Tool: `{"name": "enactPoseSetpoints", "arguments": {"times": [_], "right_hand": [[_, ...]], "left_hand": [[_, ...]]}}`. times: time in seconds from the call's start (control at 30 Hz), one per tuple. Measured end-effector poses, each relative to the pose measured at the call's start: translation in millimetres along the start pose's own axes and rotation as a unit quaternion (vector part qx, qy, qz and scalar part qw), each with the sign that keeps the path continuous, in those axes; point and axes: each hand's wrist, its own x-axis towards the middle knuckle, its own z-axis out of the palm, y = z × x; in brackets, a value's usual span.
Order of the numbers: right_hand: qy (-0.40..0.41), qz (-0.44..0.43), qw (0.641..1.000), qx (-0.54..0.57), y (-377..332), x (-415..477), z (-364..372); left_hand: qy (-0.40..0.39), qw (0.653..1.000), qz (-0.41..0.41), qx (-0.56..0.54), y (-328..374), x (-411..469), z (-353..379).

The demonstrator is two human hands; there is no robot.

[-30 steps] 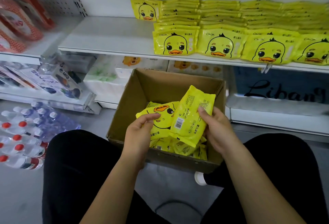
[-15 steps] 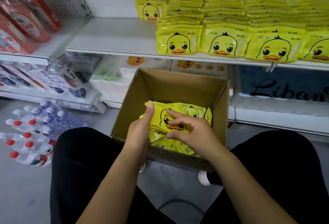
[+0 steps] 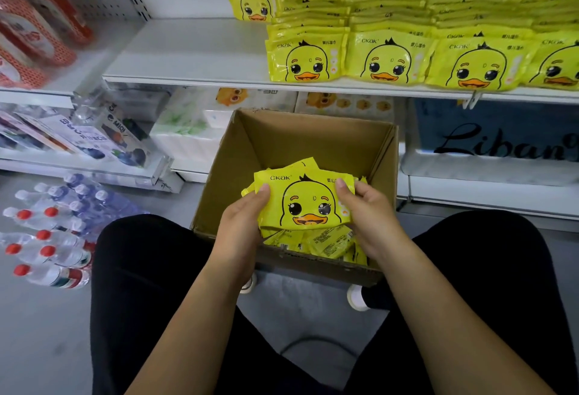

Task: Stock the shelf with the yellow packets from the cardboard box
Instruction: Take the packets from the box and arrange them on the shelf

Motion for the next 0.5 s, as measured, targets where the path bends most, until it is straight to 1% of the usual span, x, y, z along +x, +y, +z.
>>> {"name": "enactPoseSetpoints", "arguments": {"times": [0.13,0.23,0.4,0.5], "right_hand": [[-0.005,-0.033,0.999,-0.017,-11,-4,3],[0.007,-0.028,1.0,0.01,-20,-8,6],[0.079,-0.049,0.995,0.026,-29,-12,14],[0.12,-0.098,0.988,0.01,-36,-16,28]], "left_hand": [[0.026,0.999,0.031,0.036,4,-2,0],[0.04,0.998,0.038,0.036,4,3,0],[0.023,0.998,-0.019,-0.058,8,11,-4],[-0.005,0.991,-0.033,-0.126,18,21,-10]]}}
